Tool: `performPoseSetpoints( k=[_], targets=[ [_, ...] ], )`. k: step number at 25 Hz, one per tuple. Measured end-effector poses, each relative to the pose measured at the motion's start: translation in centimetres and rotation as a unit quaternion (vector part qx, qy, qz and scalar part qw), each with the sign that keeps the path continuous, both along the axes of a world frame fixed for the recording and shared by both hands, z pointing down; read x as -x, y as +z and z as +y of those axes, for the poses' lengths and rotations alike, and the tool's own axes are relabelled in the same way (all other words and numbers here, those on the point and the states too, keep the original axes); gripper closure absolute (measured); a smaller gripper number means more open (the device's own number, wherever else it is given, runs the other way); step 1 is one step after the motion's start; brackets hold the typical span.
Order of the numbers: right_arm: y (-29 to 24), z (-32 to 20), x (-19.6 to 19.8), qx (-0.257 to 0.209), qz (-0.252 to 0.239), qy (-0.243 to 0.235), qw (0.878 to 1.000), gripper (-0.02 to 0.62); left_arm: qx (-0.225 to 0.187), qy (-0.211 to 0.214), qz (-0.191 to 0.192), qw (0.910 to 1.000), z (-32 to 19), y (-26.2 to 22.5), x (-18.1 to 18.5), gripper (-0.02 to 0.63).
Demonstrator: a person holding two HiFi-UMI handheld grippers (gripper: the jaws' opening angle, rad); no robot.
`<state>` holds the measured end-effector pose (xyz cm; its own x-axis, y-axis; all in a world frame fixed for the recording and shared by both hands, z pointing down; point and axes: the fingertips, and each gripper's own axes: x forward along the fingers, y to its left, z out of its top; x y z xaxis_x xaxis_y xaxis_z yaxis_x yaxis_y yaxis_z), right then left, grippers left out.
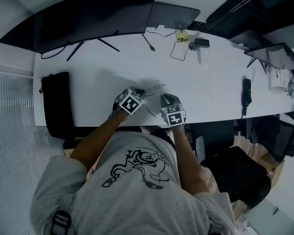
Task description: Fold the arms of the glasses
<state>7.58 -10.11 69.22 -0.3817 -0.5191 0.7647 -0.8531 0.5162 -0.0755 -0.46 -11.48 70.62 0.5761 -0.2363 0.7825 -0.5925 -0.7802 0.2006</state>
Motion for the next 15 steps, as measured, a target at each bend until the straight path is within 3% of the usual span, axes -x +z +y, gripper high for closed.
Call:
performPoseSetpoints(
  k=[9, 15],
  targets=[
    [-2.3, 2.8, 2.5, 0.000, -0.027, -0.032, 0.999, 0.503, -0.005, -0.007, -0.003, 1.0000, -0.7, -0.1, 0.3, 0.571],
    [-1.9, 4.9, 4.6, 0.017, -0.034, -0.056, 0.998, 0.433, 0.001, -0.011, -0.007, 0.9999, -0.9, 0.2, 0.4, 0.572]
  ],
)
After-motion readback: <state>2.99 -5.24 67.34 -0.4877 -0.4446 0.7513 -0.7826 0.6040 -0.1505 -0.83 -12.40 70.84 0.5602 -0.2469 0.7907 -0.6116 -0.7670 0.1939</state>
